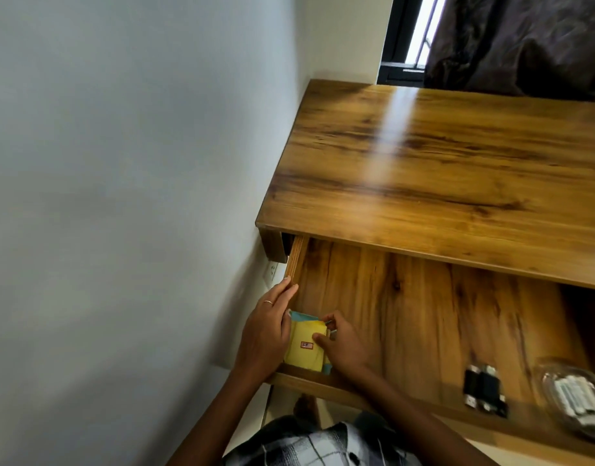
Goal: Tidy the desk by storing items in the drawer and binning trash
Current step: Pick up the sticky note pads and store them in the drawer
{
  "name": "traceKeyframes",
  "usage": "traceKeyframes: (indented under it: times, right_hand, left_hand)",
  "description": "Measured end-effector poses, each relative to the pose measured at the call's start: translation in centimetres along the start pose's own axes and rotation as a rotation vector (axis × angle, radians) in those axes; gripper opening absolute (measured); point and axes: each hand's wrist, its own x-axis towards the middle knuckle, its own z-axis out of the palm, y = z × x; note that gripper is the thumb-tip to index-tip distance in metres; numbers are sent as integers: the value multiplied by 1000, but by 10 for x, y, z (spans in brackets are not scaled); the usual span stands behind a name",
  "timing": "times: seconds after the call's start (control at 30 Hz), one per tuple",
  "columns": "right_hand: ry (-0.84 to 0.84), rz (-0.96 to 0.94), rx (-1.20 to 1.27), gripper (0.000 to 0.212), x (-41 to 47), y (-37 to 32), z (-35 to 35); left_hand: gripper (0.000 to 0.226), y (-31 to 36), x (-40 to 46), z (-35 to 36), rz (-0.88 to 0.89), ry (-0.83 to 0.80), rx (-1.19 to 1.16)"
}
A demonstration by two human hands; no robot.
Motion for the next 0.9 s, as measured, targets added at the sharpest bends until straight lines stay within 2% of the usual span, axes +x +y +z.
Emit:
traceKeyframes:
  times: [0.17, 0.33, 0.5, 0.6, 0.7, 0.73, 0.8, 0.9]
  right_hand:
    - [28, -27, -135, 28, 5, -2, 7]
    - [76, 101, -43, 48, 1, 0, -1]
    - [9, 146, 1, 52, -7, 9, -10]
    - [-37, 144, -11, 51, -7, 8, -15]
    - [-94, 165, 26, 54, -6, 9, -17]
    - [-107, 180, 45, 56, -6, 10, -18]
    - [-121, 211, 116, 56, -5, 13, -20]
    - [-141, 243, 238, 47, -5, 15, -24]
  left_hand:
    - [45, -4, 0, 3, 10, 22, 0]
    - [44, -2, 1, 2, 23, 12, 47]
    - [38, 7, 4, 4, 238, 13, 164]
    - [40, 12, 10, 14, 398, -165, 230]
    - [36, 21, 16, 21, 401, -465, 471]
    - [35, 23, 19, 24, 384, -517, 583]
    - [35, 29, 25, 25, 331, -570, 710]
    - [34, 33, 34, 28, 290, -597, 744]
